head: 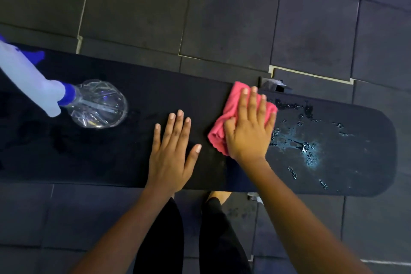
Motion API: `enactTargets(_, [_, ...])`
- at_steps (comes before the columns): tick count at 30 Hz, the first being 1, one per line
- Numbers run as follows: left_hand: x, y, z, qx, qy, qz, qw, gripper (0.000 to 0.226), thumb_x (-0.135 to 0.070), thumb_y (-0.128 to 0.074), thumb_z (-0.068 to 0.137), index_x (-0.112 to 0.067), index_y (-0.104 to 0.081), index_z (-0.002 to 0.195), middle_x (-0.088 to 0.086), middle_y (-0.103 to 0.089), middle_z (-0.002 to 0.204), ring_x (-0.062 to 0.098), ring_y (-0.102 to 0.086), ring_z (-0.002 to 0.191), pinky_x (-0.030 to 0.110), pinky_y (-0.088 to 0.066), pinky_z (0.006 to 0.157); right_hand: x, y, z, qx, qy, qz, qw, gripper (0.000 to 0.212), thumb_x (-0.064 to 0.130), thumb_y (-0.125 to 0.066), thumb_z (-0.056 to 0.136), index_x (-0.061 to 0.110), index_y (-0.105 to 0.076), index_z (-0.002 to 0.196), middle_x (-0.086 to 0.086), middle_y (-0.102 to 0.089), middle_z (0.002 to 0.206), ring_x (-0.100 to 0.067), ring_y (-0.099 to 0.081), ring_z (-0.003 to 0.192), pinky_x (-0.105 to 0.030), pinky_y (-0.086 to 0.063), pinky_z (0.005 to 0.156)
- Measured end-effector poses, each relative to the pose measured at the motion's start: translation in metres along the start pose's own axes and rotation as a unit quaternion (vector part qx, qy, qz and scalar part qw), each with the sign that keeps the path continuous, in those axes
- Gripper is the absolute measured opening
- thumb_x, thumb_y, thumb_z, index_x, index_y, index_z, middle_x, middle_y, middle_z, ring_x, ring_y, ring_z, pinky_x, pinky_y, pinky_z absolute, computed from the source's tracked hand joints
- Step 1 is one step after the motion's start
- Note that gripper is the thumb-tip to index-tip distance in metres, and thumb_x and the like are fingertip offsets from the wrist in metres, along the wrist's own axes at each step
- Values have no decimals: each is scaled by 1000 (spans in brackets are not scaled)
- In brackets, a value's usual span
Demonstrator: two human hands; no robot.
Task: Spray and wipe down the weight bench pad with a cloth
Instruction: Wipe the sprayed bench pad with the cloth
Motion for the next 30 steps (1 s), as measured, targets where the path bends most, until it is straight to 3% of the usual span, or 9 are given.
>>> enactTargets(3, [-4,-4,1,7,-11,38,999,65,-47,-24,99,-9,-20,152,10,-14,161,22,-8,149,50,-10,120,9,2,5,-4,-109,5,994,76,44,-12,87,10,-7,154,-13,-7,163,-34,-3,150,-60,2,118])
enactTargets(5, [-4,-4,-1,3,-7,48,999,65,-47,-23,100,-9,-19,152,10,-13,161,23,-9,149,50,-10,120,31,1,14,-2,-107,-5,994,79,46,-9,86,3,-3,153,-21,-4,161,-39,1,149,-58,6,118])
enactTargets(8, [-4,-3,-1,4,-6,52,999,64,-45,-22,100,-9,-19,152,10,-13,161,23,-8,149,50,-9,120,41,5,31,15,-5,-23,1000,79,45,-22,89,3,-5,153,-22,-6,161,-39,-1,149,-54,5,119])
enactTargets(11, [-6,-2,1,9,-7,56,998,65,-46,-22,99,-8,-19,152,11,-12,161,23,-7,149,52,-9,119,12,12,38,29,117,-39,992,77,45,-25,88,6,-13,154,-18,-14,161,-36,-13,148,-54,-7,119])
enactTargets(13, [-7,-2,1,8,-11,57,998,66,-47,-25,99,-7,-20,151,11,-13,161,23,-7,149,53,-7,119,-17,17,35,33,145,-51,988,77,43,-27,88,6,-13,154,-15,-15,162,-33,-16,148,-51,-11,118])
enactTargets(19, [-31,-9,7,11,-39,33,999,66,-46,-26,99,-8,-19,152,10,-12,161,23,-5,149,51,-6,120,-100,18,-20,18,0,-47,999,78,41,-27,87,1,-14,153,-18,-16,160,-34,-12,149,-54,-10,120])
enactTargets(23, [-61,-17,20,1,-52,23,998,63,-44,-27,100,-8,-21,151,10,-14,161,23,-7,149,52,-6,120,-90,10,-24,23,-84,-39,995,79,41,-22,87,-3,-13,152,-24,-14,159,-40,-8,148,-58,-3,119])
enactTargets(27, [-84,-21,31,2,-59,-1,998,62,-44,-25,100,-9,-21,152,9,-14,161,22,-7,149,51,-6,120,-74,8,12,-5,-88,-23,996,82,41,-23,84,-7,-18,149,-32,-17,155,-45,-10,146,-59,-2,119])
enactTargets(30, [-90,-27,29,16,-71,34,997,63,-45,-25,101,-9,-18,152,10,-11,161,23,-6,149,51,-8,120,-82,13,30,-6,-34,-34,999,82,41,-23,83,-7,-17,149,-31,-17,156,-45,-10,146,-57,0,118])
Point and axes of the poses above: each hand's wrist, its own z-axis towards the middle knuckle, its own y-axis out of the back of the hand, x = y × z, the point moved 2 cm from there along z, towards the middle knuckle
